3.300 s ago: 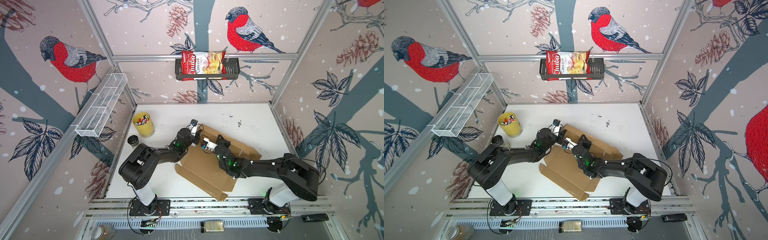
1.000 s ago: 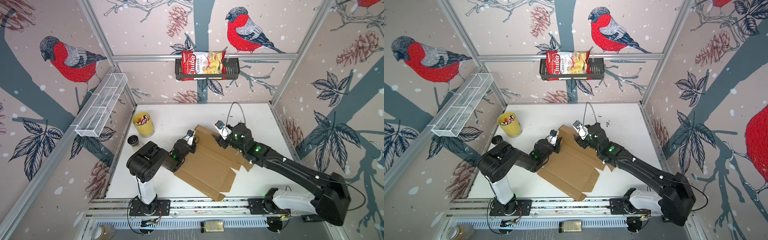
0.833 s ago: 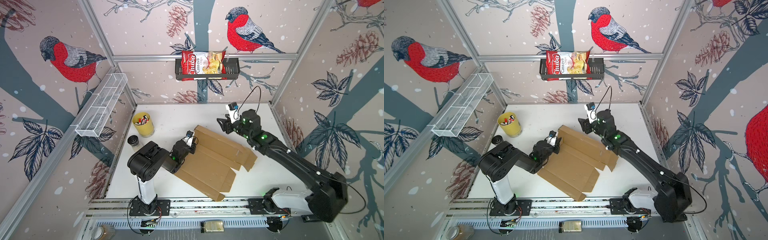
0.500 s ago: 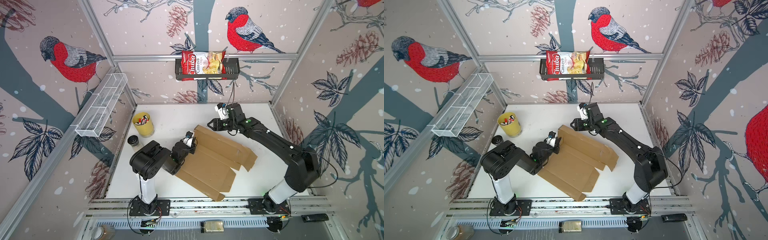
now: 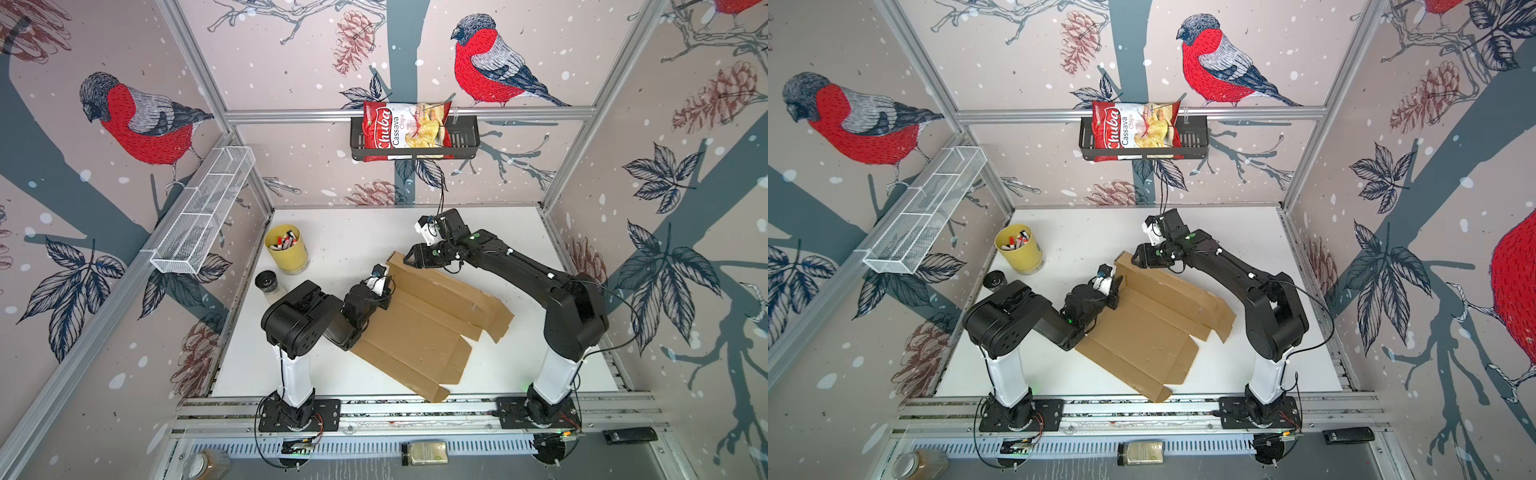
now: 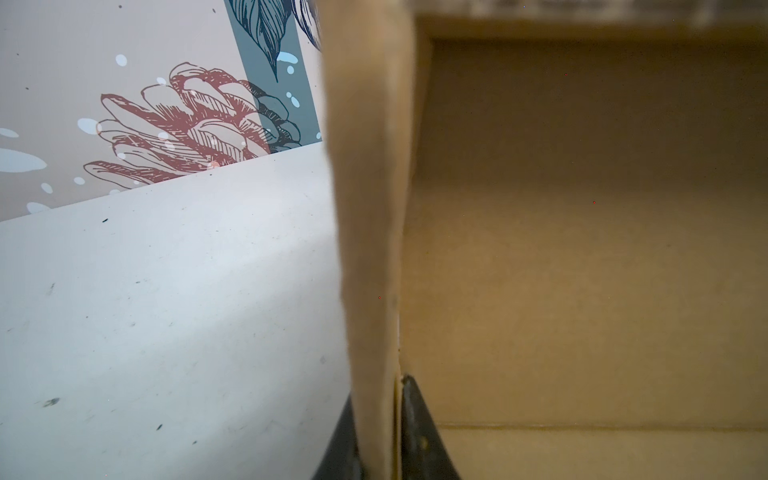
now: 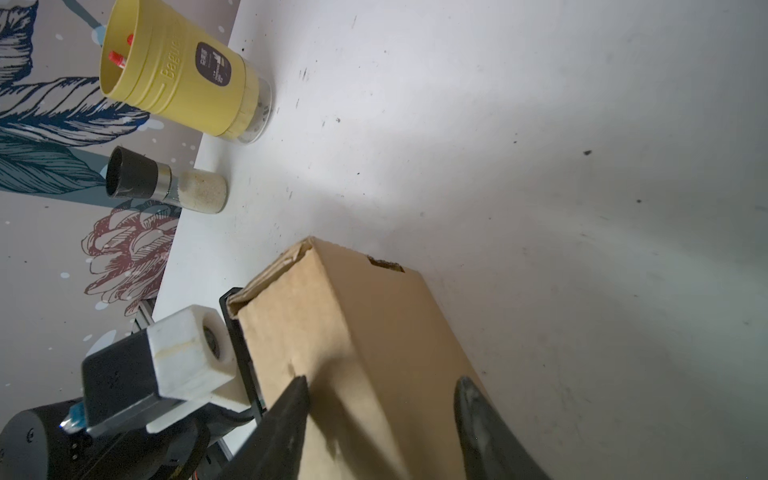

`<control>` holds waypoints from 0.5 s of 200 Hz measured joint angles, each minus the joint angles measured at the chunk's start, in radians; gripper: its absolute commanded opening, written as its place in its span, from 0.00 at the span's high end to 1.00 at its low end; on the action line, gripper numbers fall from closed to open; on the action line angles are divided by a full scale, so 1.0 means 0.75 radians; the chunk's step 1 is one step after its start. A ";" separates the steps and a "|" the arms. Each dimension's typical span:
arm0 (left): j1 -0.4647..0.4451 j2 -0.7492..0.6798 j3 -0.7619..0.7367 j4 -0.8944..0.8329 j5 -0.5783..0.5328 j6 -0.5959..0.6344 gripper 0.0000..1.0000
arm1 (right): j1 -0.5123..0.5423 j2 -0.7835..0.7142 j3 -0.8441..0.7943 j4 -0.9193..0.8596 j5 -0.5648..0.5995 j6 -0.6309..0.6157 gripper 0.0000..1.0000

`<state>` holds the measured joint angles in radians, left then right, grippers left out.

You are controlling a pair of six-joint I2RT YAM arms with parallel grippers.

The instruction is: Fold the paper box

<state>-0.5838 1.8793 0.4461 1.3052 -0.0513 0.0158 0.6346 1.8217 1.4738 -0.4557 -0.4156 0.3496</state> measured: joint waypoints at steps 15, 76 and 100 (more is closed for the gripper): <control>0.011 -0.003 -0.007 -0.001 0.005 -0.001 0.66 | 0.005 0.013 0.003 0.006 -0.003 -0.015 0.46; 0.060 -0.064 0.016 -0.009 0.037 -0.012 0.59 | 0.006 0.015 0.002 0.013 -0.005 -0.046 0.46; 0.062 -0.063 0.088 -0.051 0.069 -0.011 0.60 | 0.000 0.016 0.003 0.013 -0.009 -0.050 0.46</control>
<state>-0.5377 1.8320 0.5121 1.2667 0.0006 0.0074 0.6346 1.8336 1.4757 -0.4461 -0.4221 0.3122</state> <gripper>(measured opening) 0.409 0.536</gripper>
